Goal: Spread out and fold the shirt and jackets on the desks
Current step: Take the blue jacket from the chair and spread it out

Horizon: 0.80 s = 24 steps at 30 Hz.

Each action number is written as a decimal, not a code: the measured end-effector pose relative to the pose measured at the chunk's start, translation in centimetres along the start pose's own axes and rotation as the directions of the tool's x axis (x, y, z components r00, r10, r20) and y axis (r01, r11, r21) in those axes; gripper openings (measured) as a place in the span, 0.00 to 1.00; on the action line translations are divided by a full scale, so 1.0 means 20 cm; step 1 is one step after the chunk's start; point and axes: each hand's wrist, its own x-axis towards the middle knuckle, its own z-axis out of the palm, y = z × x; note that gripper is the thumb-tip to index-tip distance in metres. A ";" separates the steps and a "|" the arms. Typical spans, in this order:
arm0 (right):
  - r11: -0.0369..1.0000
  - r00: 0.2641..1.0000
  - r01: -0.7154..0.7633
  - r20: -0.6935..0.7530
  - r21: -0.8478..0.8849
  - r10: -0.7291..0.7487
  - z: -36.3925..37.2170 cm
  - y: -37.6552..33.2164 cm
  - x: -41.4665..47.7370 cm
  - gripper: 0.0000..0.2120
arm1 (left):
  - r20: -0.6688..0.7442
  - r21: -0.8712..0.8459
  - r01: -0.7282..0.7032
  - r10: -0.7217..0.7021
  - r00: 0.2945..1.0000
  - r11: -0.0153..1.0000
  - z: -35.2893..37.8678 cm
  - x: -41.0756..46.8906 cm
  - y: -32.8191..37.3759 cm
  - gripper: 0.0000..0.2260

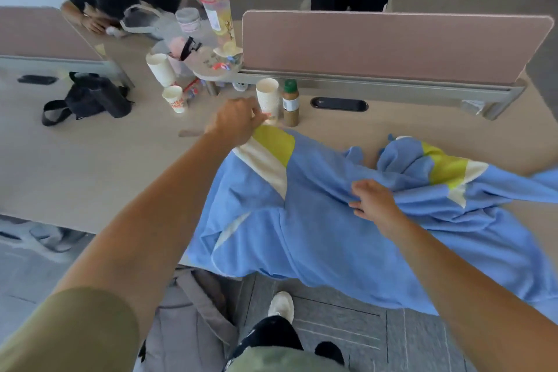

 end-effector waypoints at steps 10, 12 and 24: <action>0.751 0.969 0.007 0.191 -0.660 0.159 0.40 0.19 0.04 0.25 | 0.717 0.248 0.050 -0.218 0.662 0.967 0.76 -0.47 -0.38 0.52; 0.696 0.961 0.031 0.213 -0.718 0.176 0.42 0.19 0.05 0.27 | 0.695 0.278 0.076 -0.256 0.672 0.957 0.83 -0.54 -0.46 0.49; 0.567 0.939 0.060 0.239 -0.821 0.246 0.42 0.22 0.06 0.30 | 0.297 0.051 0.137 -0.146 0.943 0.989 0.41 0.07 -0.85 0.15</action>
